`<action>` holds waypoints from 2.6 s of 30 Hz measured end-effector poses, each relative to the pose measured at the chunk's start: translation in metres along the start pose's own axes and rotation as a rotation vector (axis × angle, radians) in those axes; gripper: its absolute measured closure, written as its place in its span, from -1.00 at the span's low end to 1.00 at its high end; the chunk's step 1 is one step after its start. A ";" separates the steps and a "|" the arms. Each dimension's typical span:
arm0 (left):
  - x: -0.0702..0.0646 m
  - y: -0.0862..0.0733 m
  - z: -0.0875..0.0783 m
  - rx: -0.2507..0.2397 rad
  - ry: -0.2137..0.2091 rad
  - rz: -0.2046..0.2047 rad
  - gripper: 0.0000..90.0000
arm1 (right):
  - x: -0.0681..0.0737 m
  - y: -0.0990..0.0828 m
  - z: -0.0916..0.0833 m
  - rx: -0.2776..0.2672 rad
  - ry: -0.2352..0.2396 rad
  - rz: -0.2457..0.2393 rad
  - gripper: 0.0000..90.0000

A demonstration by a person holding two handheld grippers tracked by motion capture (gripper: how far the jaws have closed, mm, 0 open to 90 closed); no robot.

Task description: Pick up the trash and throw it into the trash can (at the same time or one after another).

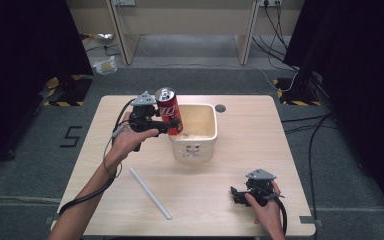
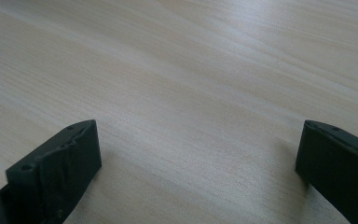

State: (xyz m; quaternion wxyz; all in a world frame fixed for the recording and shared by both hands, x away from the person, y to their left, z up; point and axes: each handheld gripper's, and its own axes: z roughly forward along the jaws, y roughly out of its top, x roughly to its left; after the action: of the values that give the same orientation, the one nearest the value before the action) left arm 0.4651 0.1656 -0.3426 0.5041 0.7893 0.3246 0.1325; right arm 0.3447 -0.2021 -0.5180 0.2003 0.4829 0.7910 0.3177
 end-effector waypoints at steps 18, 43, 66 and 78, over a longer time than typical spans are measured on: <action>-0.002 0.005 0.034 0.029 0.011 0.017 -0.25 | 0.000 0.000 0.000 0.001 -0.002 -0.003 -1.00; 0.000 -0.015 0.051 0.101 0.013 0.035 -0.27 | 0.000 0.000 0.000 0.000 0.000 -0.002 -0.99; 0.003 -0.016 0.054 0.117 0.017 0.028 -0.26 | 0.000 0.000 0.000 -0.002 0.002 -0.003 -1.00; 0.005 -0.011 0.043 0.088 0.032 0.017 -0.27 | 0.000 0.000 0.000 -0.001 0.004 -0.003 -1.00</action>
State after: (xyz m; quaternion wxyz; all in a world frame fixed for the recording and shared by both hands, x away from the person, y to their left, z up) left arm 0.4879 0.1419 -0.3721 0.4625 0.8112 0.3313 0.1350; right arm 0.3449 -0.2024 -0.5181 0.1996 0.4812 0.7919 0.3187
